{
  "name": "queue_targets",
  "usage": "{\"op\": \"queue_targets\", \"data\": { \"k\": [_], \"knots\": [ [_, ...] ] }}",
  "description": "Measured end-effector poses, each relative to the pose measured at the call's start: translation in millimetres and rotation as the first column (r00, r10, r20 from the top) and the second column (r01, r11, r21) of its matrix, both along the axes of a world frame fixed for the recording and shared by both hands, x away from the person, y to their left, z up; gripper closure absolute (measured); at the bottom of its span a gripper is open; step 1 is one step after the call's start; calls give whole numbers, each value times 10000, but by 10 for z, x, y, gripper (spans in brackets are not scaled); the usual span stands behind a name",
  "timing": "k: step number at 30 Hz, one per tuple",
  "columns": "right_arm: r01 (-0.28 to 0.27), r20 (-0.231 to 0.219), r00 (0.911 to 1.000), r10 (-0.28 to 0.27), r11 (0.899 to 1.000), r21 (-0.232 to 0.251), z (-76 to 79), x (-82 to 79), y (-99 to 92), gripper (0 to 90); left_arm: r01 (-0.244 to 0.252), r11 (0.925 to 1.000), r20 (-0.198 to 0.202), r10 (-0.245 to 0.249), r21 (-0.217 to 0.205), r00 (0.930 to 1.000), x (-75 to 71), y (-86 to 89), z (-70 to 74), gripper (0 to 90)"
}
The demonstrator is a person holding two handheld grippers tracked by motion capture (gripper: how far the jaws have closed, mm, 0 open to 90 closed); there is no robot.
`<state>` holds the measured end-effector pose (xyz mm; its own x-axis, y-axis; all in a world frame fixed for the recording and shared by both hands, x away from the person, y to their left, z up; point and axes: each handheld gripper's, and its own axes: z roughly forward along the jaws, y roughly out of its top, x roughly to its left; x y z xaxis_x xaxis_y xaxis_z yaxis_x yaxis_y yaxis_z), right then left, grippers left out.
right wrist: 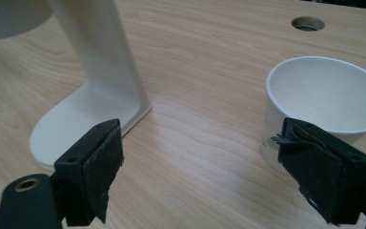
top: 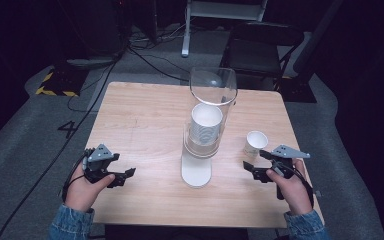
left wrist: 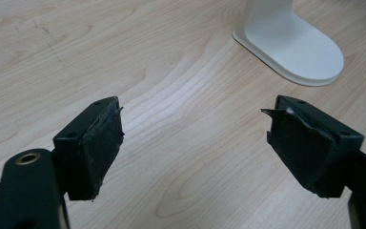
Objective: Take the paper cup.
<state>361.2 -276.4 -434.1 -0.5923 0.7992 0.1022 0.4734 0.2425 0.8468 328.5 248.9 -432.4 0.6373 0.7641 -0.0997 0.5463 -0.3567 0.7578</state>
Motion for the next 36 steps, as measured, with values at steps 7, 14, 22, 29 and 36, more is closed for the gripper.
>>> {"op": "queue_targets", "data": {
  "k": [7, 14, 22, 29, 36],
  "knots": [
    [-1111, 12, 9938, 1112, 9937, -133, 4, -161, 154, 161, 630, 9980, 84, -631, 94, 9980, -56, -98, -97, 194],
    [-2830, -94, 9591, 2830, 9591, -27, -61, -266, 301, 156, 1123, 9936, 246, -1125, 67, 9934, -107, -140, -135, 185],
    [-2736, -345, 9614, 2729, 9617, -160, -322, -222, 405, 157, 1514, 9880, 38, -1516, 315, 9884, -97, -198, -221, 173],
    [-2142, -541, 9759, 2114, 9753, -539, -512, -130, 363, 158, 1571, 9858, -509, -1542, 588, 9867, -68, -180, -314, 167],
    [-1669, -568, 9851, 1623, 9820, -881, -607, -80, 326, 158, 1516, 9856, -827, -1454, 745, 9859, -46, -169, -403, 165]
  ]
}}
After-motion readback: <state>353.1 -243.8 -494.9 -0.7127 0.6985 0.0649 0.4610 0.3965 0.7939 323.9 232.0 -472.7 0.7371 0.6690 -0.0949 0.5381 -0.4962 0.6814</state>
